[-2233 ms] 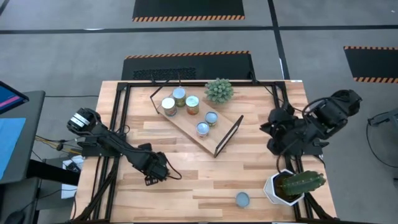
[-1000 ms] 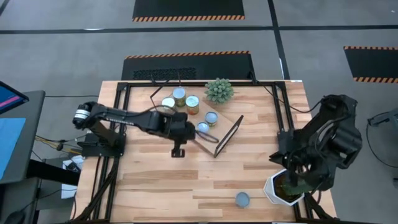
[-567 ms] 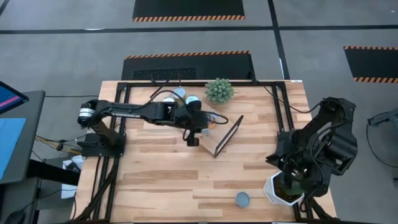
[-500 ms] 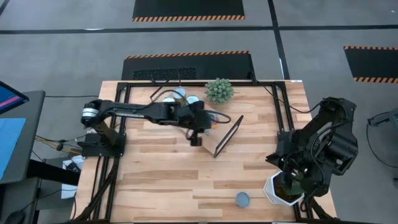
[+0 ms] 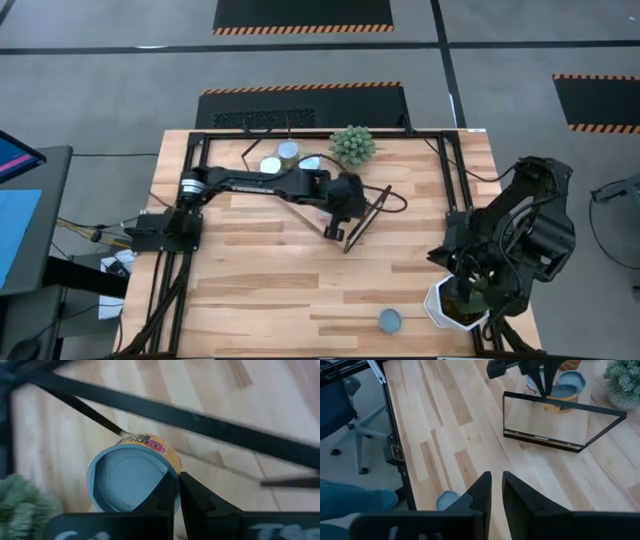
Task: Pick and place cans onto a shelf
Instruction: Put the canned pineapples on the shelf
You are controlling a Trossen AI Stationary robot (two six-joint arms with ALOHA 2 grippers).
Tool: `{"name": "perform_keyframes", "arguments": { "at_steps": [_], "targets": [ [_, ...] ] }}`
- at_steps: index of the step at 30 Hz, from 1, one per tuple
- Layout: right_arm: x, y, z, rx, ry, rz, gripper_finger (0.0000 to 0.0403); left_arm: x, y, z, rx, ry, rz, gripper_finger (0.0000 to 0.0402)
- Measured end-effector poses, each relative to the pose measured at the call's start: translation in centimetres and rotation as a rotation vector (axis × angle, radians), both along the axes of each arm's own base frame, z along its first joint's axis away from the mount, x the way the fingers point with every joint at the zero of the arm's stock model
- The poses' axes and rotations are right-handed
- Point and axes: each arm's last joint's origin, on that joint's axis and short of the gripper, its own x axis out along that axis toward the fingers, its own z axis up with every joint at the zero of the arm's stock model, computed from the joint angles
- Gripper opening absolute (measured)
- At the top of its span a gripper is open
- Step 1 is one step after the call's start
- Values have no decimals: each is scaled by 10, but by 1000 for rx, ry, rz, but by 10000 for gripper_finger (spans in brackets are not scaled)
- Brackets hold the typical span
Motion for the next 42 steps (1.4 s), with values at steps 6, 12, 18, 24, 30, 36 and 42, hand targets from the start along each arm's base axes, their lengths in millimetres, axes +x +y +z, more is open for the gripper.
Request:
{"name": "perform_keyframes", "arguments": {
  "at_steps": [6, 12, 18, 24, 30, 36, 42],
  "targets": [
    [-3, 2, 0, 9, 15, 23, 71, 8, 0, -27, 55, 109, -102, 0],
    [-5, 4, 0, 10, 16, 34, 71, 4, 3, -30, 77, 134, -132, 0],
    [-5, 4, 0, 10, 17, 36, 71, -6, 1, -35, 61, 246, -141, 0],
    [-5, 4, 0, -1, 20, 48, 71, -6, -13, -35, 15, 241, -186, 0],
    [-5, 4, 0, 0, 21, 49, 71, -6, -23, -35, 10, 240, -178, 0],
    [-5, 4, 0, 0, 21, 49, 71, -9, -23, -36, -7, 275, -150, 23],
    [-5, 4, 0, 2, 24, 50, 71, -10, -22, -37, -13, 284, -132, 39]
  ]
}}
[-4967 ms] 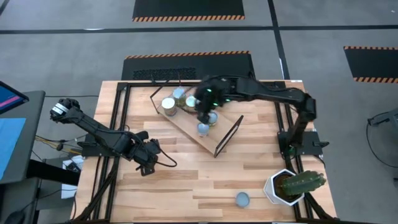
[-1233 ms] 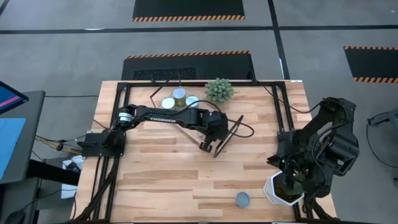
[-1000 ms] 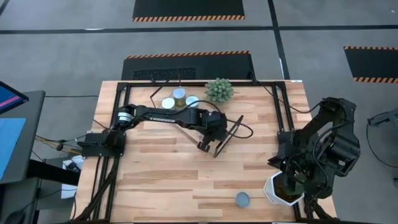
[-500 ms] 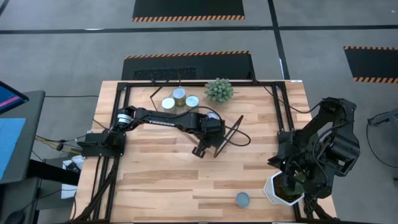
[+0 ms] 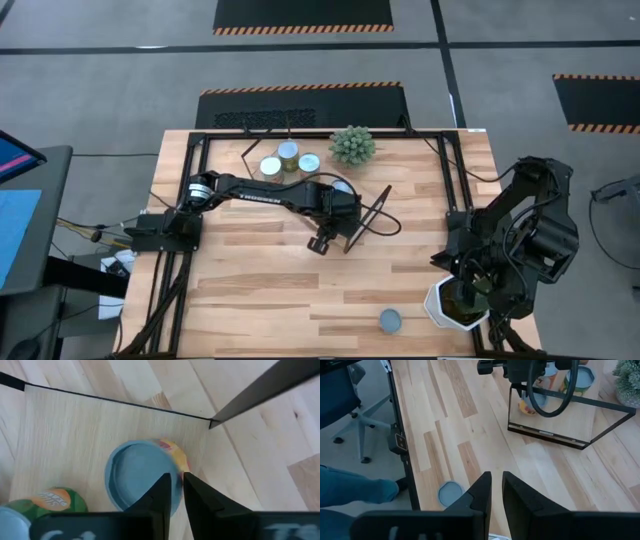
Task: Pick and place cans onto a shelf
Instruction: Put the canned pineapples on the shelf, then put the canned salmon on the shelf
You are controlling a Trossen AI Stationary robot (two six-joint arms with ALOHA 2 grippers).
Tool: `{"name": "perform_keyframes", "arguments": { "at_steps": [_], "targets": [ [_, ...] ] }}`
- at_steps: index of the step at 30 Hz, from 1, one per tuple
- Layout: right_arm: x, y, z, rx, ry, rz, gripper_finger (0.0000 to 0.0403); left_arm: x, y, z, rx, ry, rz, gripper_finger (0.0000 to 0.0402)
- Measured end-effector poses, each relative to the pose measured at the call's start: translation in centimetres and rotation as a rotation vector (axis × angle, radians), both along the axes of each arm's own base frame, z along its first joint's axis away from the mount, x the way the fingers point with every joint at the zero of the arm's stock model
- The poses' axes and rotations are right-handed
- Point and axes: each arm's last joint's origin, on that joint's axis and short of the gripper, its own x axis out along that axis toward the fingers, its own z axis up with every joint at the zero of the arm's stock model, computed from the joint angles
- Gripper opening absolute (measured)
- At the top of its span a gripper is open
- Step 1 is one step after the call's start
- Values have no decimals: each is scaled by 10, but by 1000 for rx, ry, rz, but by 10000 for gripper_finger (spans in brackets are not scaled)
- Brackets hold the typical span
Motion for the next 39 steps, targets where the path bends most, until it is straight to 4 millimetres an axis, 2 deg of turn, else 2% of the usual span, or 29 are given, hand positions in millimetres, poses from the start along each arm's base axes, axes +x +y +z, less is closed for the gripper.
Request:
{"name": "perform_keyframes", "arguments": {
  "at_steps": [12, 16, 21, 25, 29, 32, 36, 39],
  "targets": [
    [0, 0, 0, 0, 0, 1, 71, 2, 1, 4, -30, -19, 83, 44],
    [0, 0, 0, -11, 1, 11, 71, -5, 0, 28, -49, 23, 140, 44],
    [7, -5, 0, -65, 5, 30, 71, -26, -6, 65, -83, 171, 227, 43],
    [19, -16, 1, -178, 12, 60, 71, -44, -13, 83, -135, 293, 271, 43],
    [36, -33, 0, -246, 60, 54, 71, -46, -27, 74, -225, 355, 286, 43],
    [55, -43, -8, -197, 214, 109, 71, -52, -43, 65, -222, 407, 289, 43],
    [82, -40, -28, -104, 414, 233, 71, -68, -65, 59, -178, 454, 338, 43],
    [98, -28, -44, -99, 493, 286, 71, -88, -83, 60, -106, 456, 377, 43]
  ]
}}
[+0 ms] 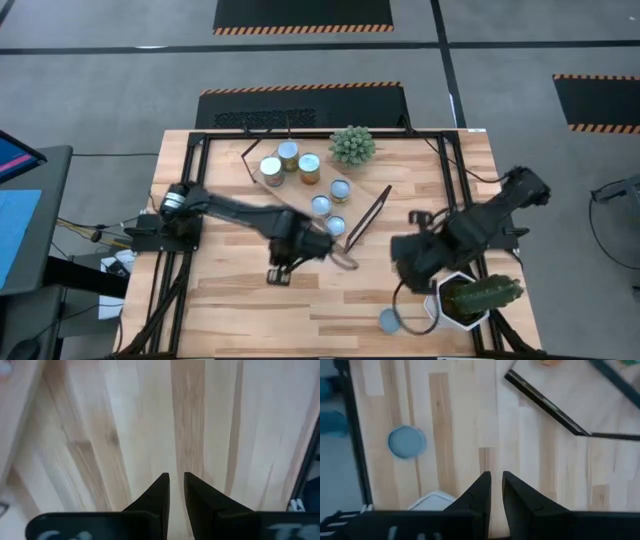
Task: Pick and place cans onto a shelf
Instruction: Put the canned salmon on the shelf
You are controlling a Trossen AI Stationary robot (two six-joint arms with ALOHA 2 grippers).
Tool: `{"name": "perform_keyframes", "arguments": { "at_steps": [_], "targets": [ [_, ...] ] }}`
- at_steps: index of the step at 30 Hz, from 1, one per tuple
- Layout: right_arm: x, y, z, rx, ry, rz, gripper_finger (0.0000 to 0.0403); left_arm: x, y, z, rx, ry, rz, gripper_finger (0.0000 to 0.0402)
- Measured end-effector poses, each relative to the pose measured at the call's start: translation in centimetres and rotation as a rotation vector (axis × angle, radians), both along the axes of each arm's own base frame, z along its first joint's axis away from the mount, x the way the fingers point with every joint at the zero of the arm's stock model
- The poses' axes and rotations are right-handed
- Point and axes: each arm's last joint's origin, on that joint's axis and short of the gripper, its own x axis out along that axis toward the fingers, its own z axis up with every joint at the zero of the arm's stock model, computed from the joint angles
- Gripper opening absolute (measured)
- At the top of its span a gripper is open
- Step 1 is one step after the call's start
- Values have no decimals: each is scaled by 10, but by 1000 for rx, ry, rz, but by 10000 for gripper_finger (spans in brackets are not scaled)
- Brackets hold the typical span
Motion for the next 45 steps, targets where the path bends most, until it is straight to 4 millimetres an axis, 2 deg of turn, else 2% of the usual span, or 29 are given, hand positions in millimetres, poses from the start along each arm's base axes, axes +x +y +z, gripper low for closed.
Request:
{"name": "perform_keyframes", "arguments": {
  "at_steps": [3, 6, 9, 12, 16, 20, 25, 29, 33, 36, 39, 45],
  "targets": [
    [16, 19, -18, -16, 18, 12, 71, -26, -19, 0, 89, -9, 6, 43],
    [32, 43, -35, -8, -41, 18, 71, -55, -37, -2, 127, -73, 24, 43],
    [46, 65, -56, 21, -55, -20, 71, -83, -53, -9, 96, -156, 43, 43],
    [51, 82, -76, 22, -22, -82, 71, -107, -66, -18, 32, -257, 76, 43],
    [52, 100, -101, 21, 71, -114, 71, -126, -78, -29, -54, -335, 172, 43],
    [54, 111, -119, 29, 108, -174, 72, -133, -87, -37, -58, -358, 198, 43],
    [58, 120, -137, 9, 132, -206, 81, -132, -91, -43, -33, -363, 197, 43],
    [58, 122, -139, 31, 135, -254, 107, -130, -89, -43, -3, -396, 238, 43],
    [60, 121, -139, 18, 86, -297, 151, -129, -87, -42, 51, -452, 257, 43],
    [56, 125, -142, 7, 65, -339, 188, -126, -85, -42, 84, -486, 290, 43],
    [47, 127, -155, -24, 90, -332, 218, -125, -82, -42, 100, -501, 310, 43],
    [29, 133, -175, -40, 153, -314, 239, -122, -78, -41, 115, -511, 330, 43]
  ]
}}
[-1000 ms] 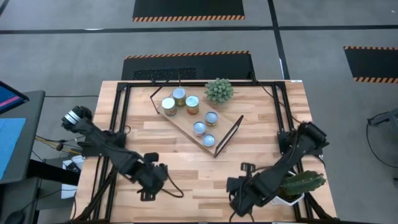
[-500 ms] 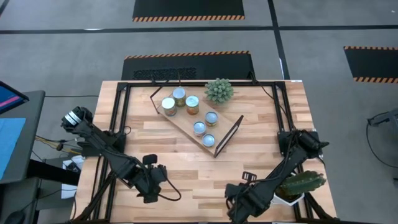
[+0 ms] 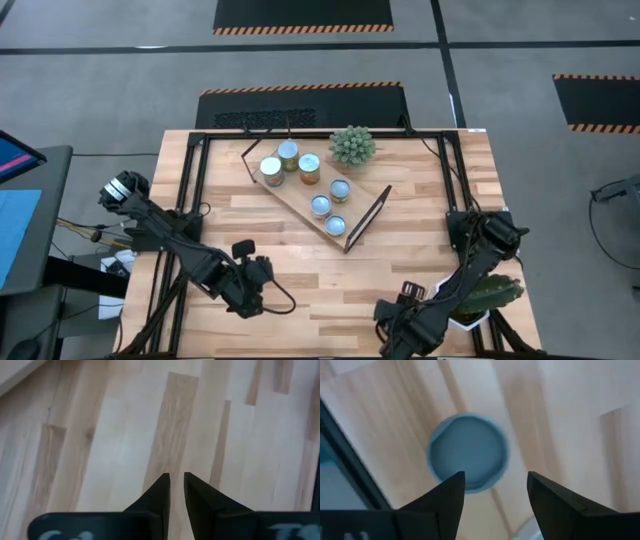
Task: Pick and place cans onto a shelf
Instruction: Put the canned salmon on the shelf
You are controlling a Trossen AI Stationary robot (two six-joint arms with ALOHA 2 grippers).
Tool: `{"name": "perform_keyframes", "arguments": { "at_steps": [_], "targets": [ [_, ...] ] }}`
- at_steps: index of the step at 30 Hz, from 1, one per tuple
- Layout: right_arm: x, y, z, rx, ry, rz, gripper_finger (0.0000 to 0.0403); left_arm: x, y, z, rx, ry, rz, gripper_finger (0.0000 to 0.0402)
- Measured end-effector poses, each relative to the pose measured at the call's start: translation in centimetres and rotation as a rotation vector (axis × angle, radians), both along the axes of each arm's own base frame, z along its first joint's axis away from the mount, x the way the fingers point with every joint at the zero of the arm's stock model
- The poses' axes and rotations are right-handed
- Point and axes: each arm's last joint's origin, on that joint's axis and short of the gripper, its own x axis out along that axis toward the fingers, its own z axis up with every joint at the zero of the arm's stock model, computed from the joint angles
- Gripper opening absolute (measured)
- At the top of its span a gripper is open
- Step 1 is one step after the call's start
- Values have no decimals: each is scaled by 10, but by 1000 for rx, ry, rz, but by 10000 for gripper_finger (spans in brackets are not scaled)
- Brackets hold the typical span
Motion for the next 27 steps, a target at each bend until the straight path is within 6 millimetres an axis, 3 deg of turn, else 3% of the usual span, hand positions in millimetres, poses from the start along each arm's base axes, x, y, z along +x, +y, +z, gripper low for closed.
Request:
{"name": "perform_keyframes", "arguments": {
  "at_steps": [10, 27],
  "targets": [
    [-6, -4, -25, -15, -14, -24, 232, 6, 8, 0, 7, -10, 38, 43],
    [-14, -25, -44, 64, -128, -39, 213, 18, 23, 1, 18, -17, 62, 43]
  ]
}}
